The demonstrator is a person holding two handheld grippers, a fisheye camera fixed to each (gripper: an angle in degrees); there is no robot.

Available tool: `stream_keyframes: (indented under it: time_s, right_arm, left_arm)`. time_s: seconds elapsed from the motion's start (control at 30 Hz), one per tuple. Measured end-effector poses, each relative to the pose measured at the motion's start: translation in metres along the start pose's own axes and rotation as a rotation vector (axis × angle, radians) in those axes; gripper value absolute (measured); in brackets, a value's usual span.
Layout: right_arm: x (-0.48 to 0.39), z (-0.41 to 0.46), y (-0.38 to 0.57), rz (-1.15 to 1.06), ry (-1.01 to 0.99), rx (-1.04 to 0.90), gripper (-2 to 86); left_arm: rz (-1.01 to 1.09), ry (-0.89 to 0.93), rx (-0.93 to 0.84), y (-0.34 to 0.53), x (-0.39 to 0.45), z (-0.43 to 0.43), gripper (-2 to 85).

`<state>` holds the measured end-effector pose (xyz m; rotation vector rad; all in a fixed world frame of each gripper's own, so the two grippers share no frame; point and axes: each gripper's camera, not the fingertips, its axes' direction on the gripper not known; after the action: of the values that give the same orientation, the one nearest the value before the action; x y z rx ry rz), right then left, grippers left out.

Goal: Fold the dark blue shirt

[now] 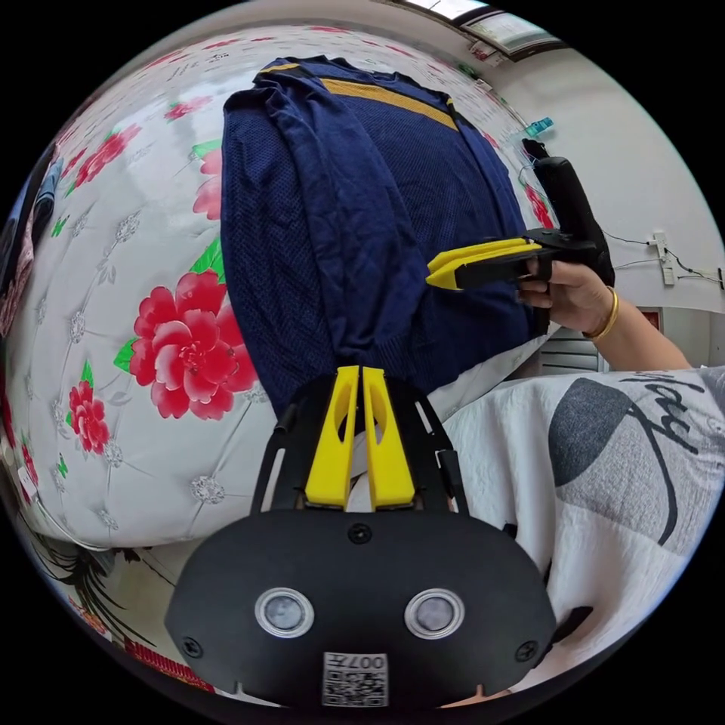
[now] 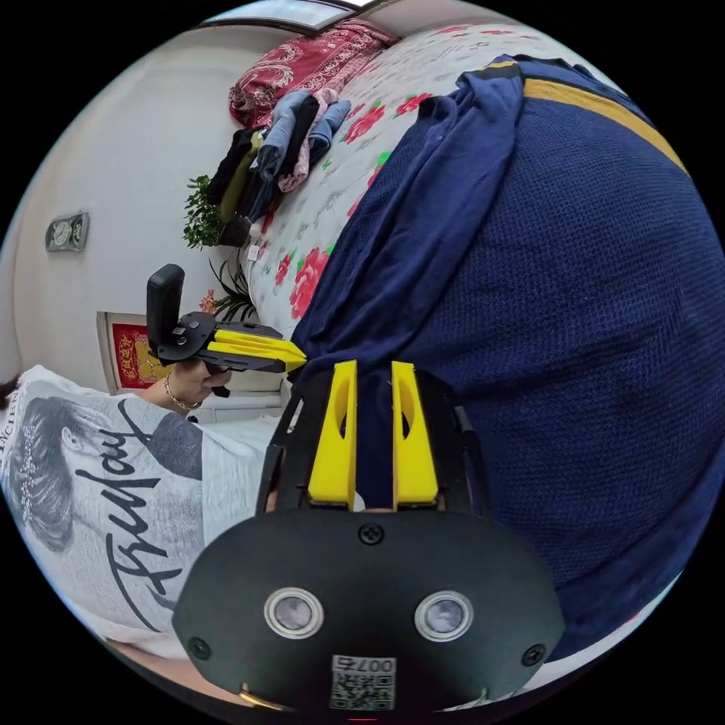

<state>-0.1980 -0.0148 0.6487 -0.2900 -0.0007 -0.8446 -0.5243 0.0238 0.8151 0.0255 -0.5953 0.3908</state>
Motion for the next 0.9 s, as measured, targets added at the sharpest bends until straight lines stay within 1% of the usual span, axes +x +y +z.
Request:
stream_keyframes:
  time_s: [0.1,0.33,0.47,0.53,0.63,0.7,0.77,0.83,0.9]
  right_arm:
    - [-0.003,0.006,0.001,-0.006,-0.036,0.015,1.2]
    - [-0.025,-0.012,0.013,-0.076,-0.124,0.051,-0.2]
    - [-0.032,-0.019,0.026,-0.075,-0.122,0.048,-0.2]
    - [-0.031,-0.016,0.030,-0.051,-0.105,0.033,-0.2]
    - [-0.024,0.004,0.029,-0.008,-0.072,-0.044,-0.1]
    - [-0.023,0.012,0.026,0.013,-0.063,-0.063,0.0]
    - [-0.028,0.023,0.024,-0.009,-0.007,-0.106,0.5]
    - [-0.035,0.026,0.027,-0.039,0.035,-0.140,1.3]
    - [-0.047,0.016,0.031,-0.083,0.084,-0.123,2.6]
  left_arm:
    - [0.002,0.002,-0.003,-0.001,0.000,0.000,-1.0]
    - [-0.002,-0.039,0.044,0.007,-0.001,-0.020,-1.0]
    - [-0.037,-0.019,0.042,0.014,-0.009,-0.023,-1.0]
    - [-0.055,-0.005,0.030,0.015,-0.012,-0.019,-1.0]
    - [-0.126,-0.039,-0.006,0.015,-0.021,-0.011,-1.0]
    - [-0.183,0.021,-0.013,0.016,-0.027,-0.008,-1.0]
    - [-0.174,0.024,-0.062,0.015,-0.029,0.004,-1.0]
    - [-0.168,0.030,-0.043,0.017,-0.029,0.002,-1.0]
    - [-0.144,0.009,-0.034,0.020,-0.026,-0.001,-1.0]
